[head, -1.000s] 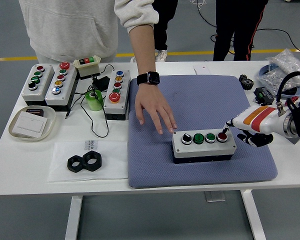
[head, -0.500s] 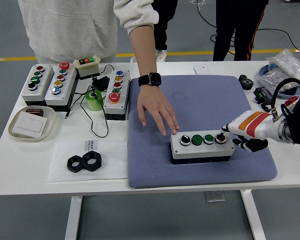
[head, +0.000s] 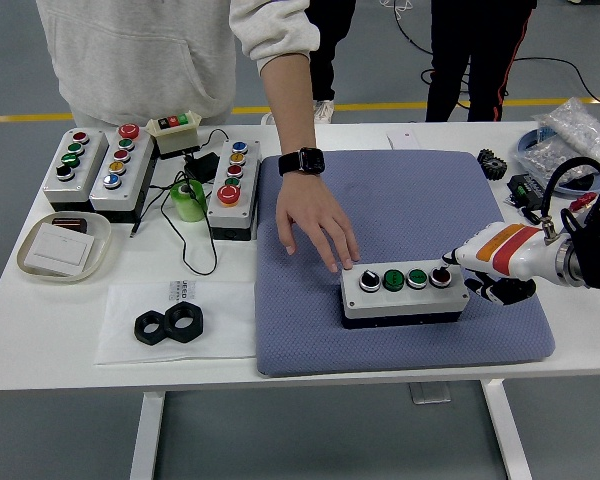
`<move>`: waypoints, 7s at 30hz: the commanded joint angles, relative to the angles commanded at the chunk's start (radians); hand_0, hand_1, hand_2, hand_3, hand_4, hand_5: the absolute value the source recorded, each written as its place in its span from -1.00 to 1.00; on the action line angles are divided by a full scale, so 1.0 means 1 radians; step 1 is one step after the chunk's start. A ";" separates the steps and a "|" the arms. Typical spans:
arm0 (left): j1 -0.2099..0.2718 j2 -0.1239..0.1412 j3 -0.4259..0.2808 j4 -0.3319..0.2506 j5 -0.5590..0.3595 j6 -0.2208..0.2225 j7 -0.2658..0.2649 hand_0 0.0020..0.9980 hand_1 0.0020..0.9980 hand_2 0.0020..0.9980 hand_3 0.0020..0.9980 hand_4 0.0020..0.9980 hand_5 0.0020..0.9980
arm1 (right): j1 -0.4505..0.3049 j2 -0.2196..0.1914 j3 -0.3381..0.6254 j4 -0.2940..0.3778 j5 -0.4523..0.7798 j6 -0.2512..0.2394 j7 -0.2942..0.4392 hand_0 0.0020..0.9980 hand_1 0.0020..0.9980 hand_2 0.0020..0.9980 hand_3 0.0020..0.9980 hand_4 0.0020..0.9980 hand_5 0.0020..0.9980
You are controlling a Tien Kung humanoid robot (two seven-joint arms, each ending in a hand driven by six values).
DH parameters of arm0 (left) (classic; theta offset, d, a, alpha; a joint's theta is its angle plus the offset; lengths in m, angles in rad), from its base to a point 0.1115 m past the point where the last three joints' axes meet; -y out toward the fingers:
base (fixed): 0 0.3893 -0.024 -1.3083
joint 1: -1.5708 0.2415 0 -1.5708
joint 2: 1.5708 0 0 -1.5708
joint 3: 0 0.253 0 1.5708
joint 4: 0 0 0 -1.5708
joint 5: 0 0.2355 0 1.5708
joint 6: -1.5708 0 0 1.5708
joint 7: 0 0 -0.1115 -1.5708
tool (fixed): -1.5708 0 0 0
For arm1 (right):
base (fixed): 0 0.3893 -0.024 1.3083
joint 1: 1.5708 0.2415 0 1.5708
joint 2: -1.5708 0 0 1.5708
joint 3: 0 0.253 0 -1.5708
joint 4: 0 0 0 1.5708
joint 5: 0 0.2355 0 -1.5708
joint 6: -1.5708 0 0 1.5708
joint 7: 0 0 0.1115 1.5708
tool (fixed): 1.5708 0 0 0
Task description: Pick up the button,place it on the desk,press the button,press the button
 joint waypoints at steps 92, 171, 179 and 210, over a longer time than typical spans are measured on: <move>0.025 0.003 -0.008 0.000 -0.014 0.005 0.001 0.49 0.83 0.97 0.90 0.22 1.00 | -0.031 -0.213 0.114 -0.072 1.093 -0.546 -0.152 0.80 0.72 0.67 0.62 0.27 -0.04; 0.015 0.006 -0.016 0.000 -0.001 0.003 0.005 0.49 0.83 0.97 0.90 0.22 1.00 | -0.043 -0.250 0.095 -0.128 1.388 -0.532 -0.175 0.83 0.74 0.71 0.62 0.42 0.69; 0.013 0.005 -0.018 0.000 0.001 0.003 0.006 0.49 0.83 0.97 0.90 0.22 1.00 | -0.043 -0.248 0.099 -0.127 1.384 -0.530 -0.175 0.84 0.75 0.71 0.63 0.41 0.66; 0.004 -0.005 -0.013 0.000 -0.003 0.004 0.007 0.49 0.83 0.97 0.90 0.22 1.00 | -0.119 -0.128 0.223 -0.100 1.143 -0.557 -0.215 0.83 0.74 0.67 0.61 0.27 0.06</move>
